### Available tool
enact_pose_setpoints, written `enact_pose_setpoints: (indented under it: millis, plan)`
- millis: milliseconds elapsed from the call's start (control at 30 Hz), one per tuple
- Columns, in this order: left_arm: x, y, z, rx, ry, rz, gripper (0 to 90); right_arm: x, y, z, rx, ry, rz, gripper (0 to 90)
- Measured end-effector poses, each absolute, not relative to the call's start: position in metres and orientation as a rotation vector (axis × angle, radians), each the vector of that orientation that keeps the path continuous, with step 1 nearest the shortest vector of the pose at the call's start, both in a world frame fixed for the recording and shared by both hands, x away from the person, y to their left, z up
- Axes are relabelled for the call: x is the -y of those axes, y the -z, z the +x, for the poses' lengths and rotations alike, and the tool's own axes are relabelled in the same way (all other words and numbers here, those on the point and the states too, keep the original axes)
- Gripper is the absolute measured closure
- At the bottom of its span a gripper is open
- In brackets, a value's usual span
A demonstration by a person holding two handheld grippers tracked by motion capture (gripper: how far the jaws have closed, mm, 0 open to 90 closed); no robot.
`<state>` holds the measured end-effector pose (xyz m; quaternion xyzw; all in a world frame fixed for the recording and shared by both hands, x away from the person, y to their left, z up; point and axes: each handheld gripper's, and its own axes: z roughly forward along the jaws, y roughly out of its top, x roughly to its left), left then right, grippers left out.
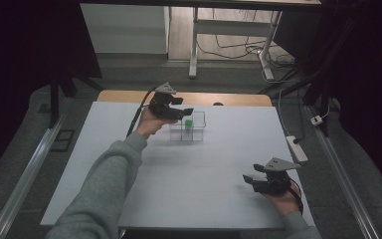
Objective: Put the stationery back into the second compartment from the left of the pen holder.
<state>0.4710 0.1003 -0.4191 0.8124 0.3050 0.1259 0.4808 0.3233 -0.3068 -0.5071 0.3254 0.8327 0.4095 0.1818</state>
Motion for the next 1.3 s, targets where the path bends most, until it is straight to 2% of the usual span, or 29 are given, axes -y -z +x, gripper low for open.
enact_pose_setpoints:
  millis: [533, 867, 1100, 1300]
  plan:
    - [-0.159, 0.445, 0.379, -0.779, -0.339, 2.038, 34.0, 0.308, 0.505, 0.324, -2.351, -1.176, 0.904, 36.8]
    - [-0.207, 0.471, 0.322, -0.887, -0.363, 2.025, 34.5, 0.308, 0.503, 0.324, -2.347, -1.19, 0.888, 36.7]
    - [-0.221, 0.483, 0.299, -0.928, -0.371, 2.044, 34.7, 0.308, 0.501, 0.324, -2.344, -1.197, 0.874, 36.7]
    - [-0.225, 0.487, 0.295, -0.945, -0.369, 2.045, 34.7, 0.307, 0.498, 0.323, -2.334, -1.209, 0.865, 36.7]
